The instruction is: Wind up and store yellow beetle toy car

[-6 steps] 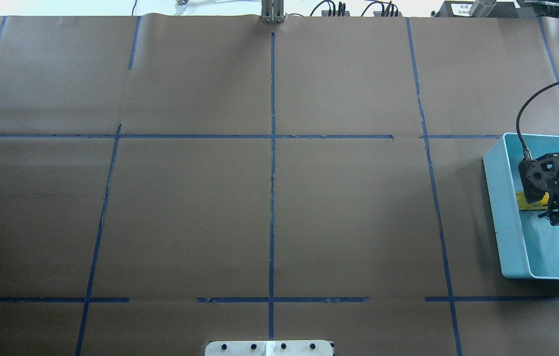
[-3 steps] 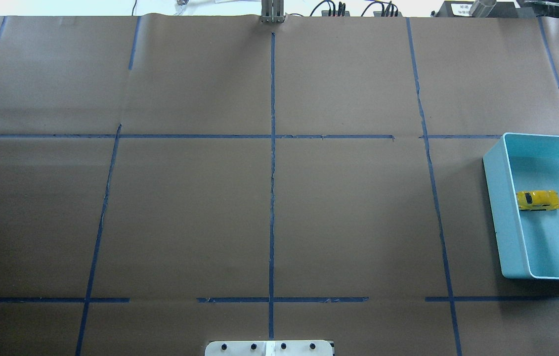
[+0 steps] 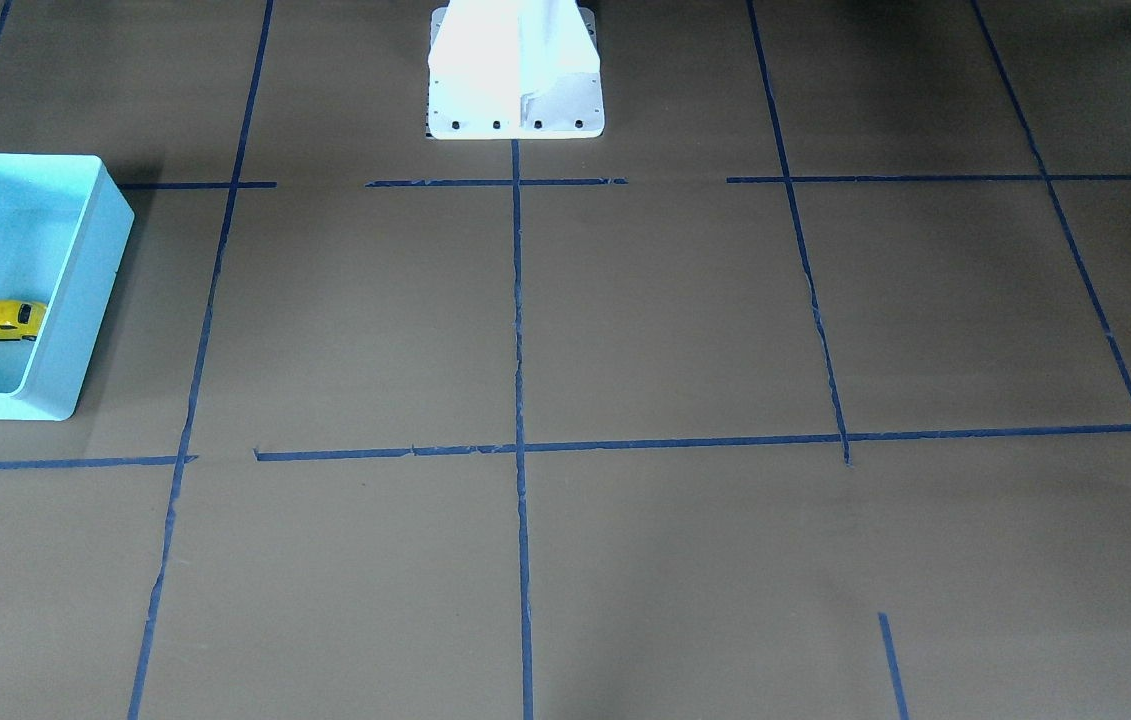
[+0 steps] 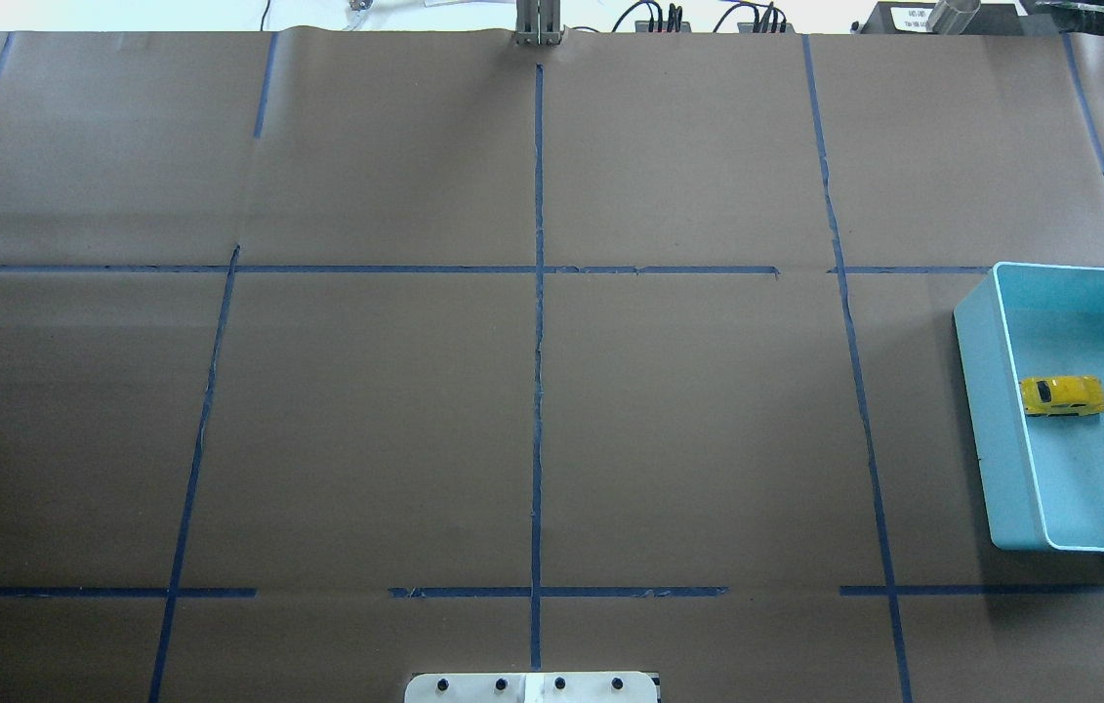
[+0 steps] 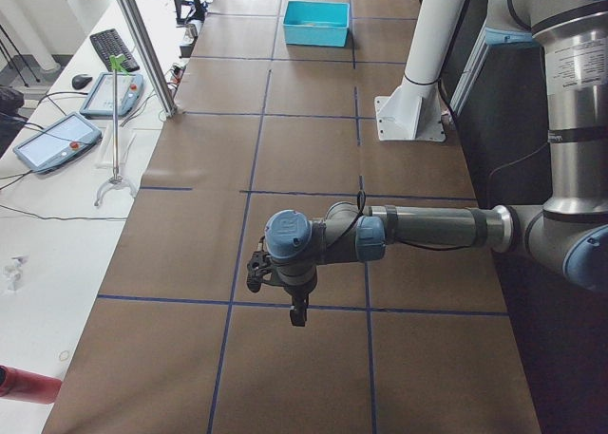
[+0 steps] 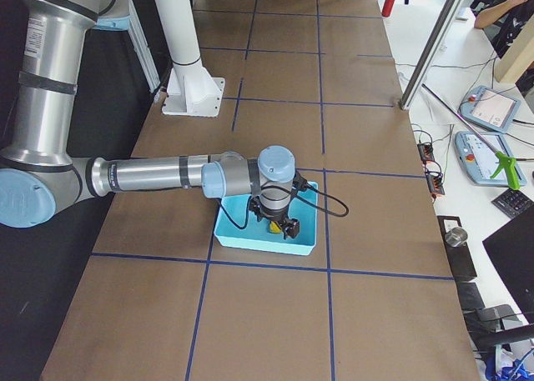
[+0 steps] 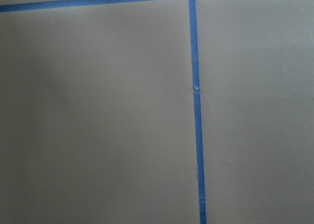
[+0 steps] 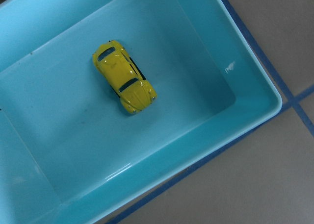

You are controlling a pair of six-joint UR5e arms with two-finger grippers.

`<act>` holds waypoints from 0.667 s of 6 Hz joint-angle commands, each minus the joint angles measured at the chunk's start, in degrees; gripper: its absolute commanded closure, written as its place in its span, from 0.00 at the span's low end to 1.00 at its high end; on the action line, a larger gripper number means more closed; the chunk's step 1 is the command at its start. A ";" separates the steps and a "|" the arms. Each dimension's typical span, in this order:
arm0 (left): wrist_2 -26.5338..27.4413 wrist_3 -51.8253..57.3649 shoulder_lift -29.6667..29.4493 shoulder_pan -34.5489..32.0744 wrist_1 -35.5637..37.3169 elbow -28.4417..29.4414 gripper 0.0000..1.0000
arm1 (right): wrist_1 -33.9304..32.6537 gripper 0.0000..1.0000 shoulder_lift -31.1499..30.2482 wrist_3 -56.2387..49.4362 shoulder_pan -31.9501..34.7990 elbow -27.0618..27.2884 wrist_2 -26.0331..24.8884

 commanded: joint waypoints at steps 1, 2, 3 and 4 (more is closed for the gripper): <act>0.07 0.06 0.09 0.00 0.00 0.09 0.00 | -11.65 0.00 0.17 9.57 5.93 -0.39 -0.36; 0.07 0.06 0.01 0.00 0.00 0.00 0.00 | -11.70 0.00 0.44 17.31 8.22 -1.35 -1.14; 0.07 0.06 0.01 0.00 0.00 0.00 0.00 | -11.53 0.00 0.79 33.31 9.38 0.47 -1.33; 0.07 0.06 0.01 0.00 0.00 0.00 0.00 | -10.31 0.00 0.70 46.70 9.39 0.57 -1.15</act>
